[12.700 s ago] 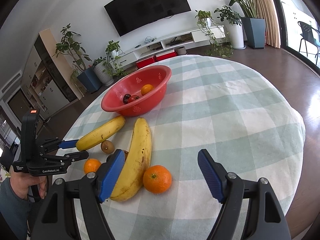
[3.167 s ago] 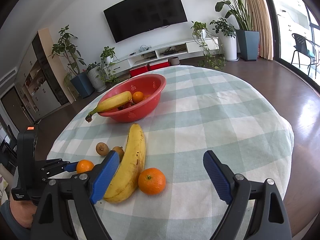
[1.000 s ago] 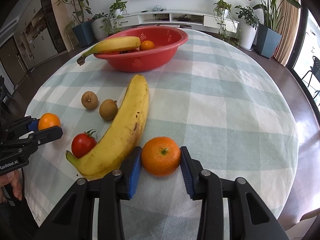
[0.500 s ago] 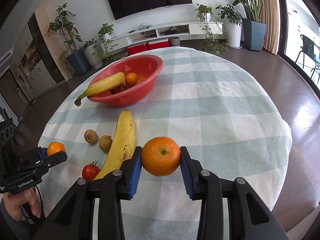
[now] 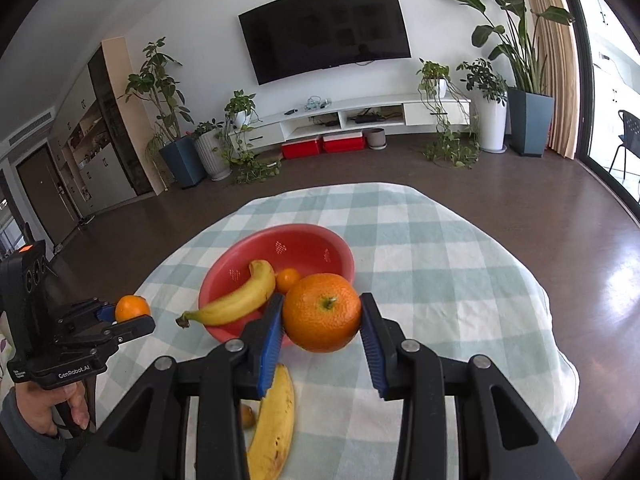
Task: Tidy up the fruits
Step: 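Carry both oranges over the red bowl with both tools, then open both tools to drop the oranges into the red bowl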
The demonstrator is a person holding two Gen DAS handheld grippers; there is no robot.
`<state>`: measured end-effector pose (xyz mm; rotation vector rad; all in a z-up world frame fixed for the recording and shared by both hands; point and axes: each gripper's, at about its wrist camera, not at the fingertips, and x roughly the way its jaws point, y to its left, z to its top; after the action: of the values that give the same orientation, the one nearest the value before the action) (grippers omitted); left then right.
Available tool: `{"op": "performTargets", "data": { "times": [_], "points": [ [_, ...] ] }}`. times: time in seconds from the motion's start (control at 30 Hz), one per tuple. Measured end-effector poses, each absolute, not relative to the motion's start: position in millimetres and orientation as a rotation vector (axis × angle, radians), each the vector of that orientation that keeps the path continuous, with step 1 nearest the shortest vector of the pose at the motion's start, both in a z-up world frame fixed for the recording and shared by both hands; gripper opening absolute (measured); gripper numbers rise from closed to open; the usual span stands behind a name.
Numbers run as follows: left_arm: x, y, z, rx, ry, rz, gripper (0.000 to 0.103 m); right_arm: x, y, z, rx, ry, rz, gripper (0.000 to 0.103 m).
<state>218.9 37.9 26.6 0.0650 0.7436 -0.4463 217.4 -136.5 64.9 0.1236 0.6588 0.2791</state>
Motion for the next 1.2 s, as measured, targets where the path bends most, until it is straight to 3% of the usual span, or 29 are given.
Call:
{"op": "performTargets", "data": {
  "times": [0.33, 0.6, 1.03, 1.2],
  "points": [
    [307.9, 4.8, 9.1, 0.183, 0.823, -0.447, 0.036, 293.2, -95.1, 29.2, 0.117, 0.748, 0.321, 0.040],
    [328.3, -3.4, -31.8, 0.175, 0.878, -0.452, 0.036, 316.3, -83.1, -2.5, 0.065, 0.785, 0.316, 0.040],
    [340.6, -7.2, -43.1, 0.161, 0.881, -0.438, 0.036, 316.9, -74.9, -24.0, -0.033, 0.791, 0.318, 0.041],
    [339.0, -6.7, -42.2, 0.162, 0.883, -0.419, 0.046, 314.6, -73.1, -23.3, -0.043, 0.785, 0.325, 0.045]
  ]
}}
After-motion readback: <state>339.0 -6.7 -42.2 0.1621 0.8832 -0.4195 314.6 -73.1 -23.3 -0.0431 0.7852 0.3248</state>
